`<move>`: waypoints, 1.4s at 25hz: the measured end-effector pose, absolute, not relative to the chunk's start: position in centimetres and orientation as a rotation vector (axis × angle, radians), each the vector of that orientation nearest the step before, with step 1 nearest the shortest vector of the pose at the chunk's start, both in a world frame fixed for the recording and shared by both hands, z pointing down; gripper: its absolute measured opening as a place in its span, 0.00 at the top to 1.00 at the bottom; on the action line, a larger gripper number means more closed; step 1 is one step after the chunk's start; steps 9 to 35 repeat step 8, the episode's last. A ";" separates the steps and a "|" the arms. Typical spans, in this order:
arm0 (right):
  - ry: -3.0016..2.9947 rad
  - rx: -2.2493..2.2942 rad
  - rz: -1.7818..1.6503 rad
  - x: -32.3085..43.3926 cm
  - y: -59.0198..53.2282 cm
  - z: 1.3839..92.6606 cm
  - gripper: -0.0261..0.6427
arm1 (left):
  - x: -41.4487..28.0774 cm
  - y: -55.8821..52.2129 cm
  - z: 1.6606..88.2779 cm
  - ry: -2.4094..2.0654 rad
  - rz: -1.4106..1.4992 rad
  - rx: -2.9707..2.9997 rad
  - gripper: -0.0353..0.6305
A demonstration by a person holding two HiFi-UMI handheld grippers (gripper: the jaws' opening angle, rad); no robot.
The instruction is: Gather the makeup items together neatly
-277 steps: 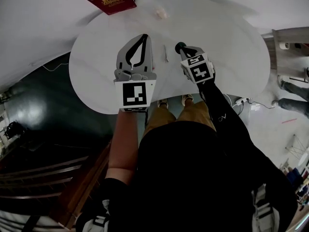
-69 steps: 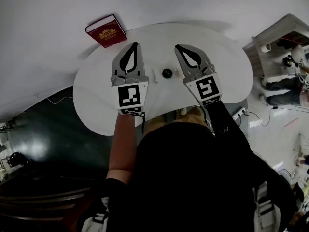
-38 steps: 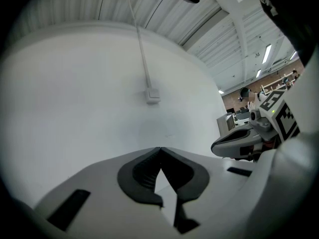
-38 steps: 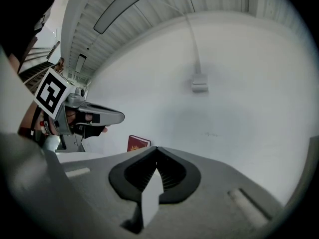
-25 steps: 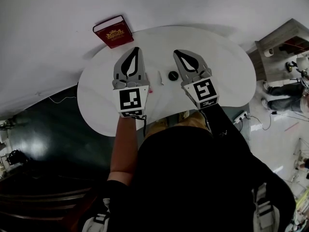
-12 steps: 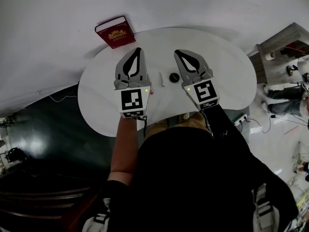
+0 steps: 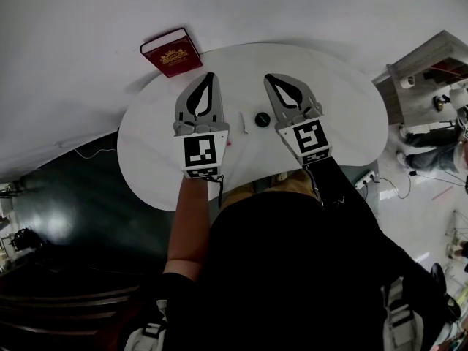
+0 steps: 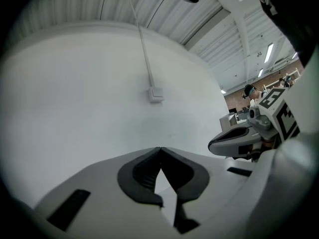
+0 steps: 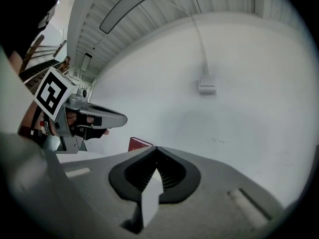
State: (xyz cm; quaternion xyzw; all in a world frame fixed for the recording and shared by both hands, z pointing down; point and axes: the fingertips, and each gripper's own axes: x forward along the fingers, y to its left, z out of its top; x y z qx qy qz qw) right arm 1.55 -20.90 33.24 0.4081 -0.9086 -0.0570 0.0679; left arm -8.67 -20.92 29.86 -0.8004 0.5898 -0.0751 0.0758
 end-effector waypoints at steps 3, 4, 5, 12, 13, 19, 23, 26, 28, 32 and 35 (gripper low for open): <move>-2.731 1.236 -0.177 1.8 -21.2 33.3 0.95 | -8.4 -21.3 30.0 1.762 -0.223 -2.408 0.94; -2.730 1.237 -0.175 1.8 -21.3 33.2 0.95 | -8.4 -21.4 29.9 1.760 -0.222 -2.408 0.94; -2.732 1.238 -0.175 1.8 -21.4 33.1 0.95 | -8.4 -21.5 29.9 1.760 -0.221 -2.409 0.94; -2.744 1.240 -0.180 1.9 -21.5 32.7 0.95 | -8.3 -21.8 29.9 1.761 -0.218 -2.412 0.94; -2.744 1.240 -0.180 1.9 -21.5 32.7 0.95 | -8.3 -21.8 29.9 1.761 -0.218 -2.412 0.94; -2.744 1.240 -0.180 1.9 -21.5 32.7 0.95 | -8.3 -21.8 29.9 1.761 -0.218 -2.412 0.94; -2.744 1.240 -0.180 1.9 -21.5 32.7 0.95 | -8.3 -21.8 29.9 1.761 -0.218 -2.412 0.94; -2.744 1.240 -0.180 1.9 -21.5 32.7 0.95 | -8.3 -21.8 29.9 1.761 -0.218 -2.412 0.94; -2.744 1.240 -0.180 1.9 -21.5 32.7 0.95 | -8.3 -21.8 29.9 1.761 -0.218 -2.412 0.94; -2.744 1.240 -0.180 1.9 -21.5 32.7 0.95 | -8.3 -21.8 29.9 1.761 -0.218 -2.412 0.94; -2.744 1.240 -0.180 1.9 -21.5 32.7 0.95 | -8.3 -21.8 29.9 1.761 -0.218 -2.412 0.94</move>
